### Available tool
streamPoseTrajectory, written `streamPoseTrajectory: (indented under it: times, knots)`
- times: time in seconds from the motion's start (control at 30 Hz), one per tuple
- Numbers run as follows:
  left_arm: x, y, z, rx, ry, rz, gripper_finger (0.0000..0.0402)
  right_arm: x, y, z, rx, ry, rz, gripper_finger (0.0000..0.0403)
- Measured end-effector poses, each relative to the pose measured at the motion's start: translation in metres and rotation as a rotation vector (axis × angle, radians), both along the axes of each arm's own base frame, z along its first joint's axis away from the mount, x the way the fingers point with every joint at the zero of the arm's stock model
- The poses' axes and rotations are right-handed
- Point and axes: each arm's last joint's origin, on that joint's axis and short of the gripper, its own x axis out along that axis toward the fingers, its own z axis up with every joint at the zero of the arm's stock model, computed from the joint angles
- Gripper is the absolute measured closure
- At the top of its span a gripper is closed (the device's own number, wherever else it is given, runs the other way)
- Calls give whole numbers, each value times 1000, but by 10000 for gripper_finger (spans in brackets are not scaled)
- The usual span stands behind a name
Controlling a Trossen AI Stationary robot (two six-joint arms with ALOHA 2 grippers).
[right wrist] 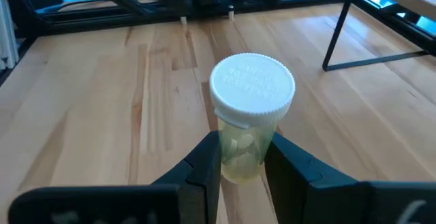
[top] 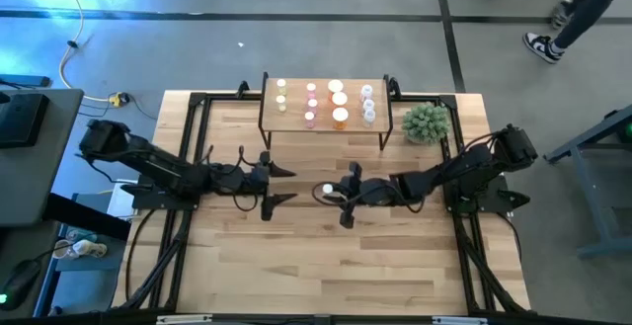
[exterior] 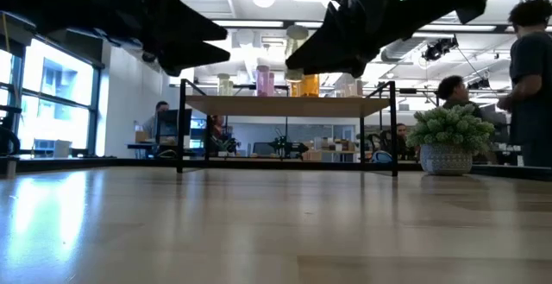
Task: Pick and place medicine bottles onto shelf by color
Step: Put the green pill bottle aligned with the other green pill bottles on the shelf
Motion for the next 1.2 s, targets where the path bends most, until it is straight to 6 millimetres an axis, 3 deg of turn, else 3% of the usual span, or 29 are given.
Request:
streamPoseTrajectory:
  times: [0.7, 1.03, 1.2]
  knots:
    - [81, 11, -10, 43, 16, -91, 122, 8, -8, -15, 4, 33, -8, 321]
    - [90, 12, -11, 30, 15, -54, 122, 8, -8, -15, 2, 29, -14, 321]
    - [90, 12, -11, 24, 14, -54, 144, 8, -8, -15, 2, 29, -14, 321]
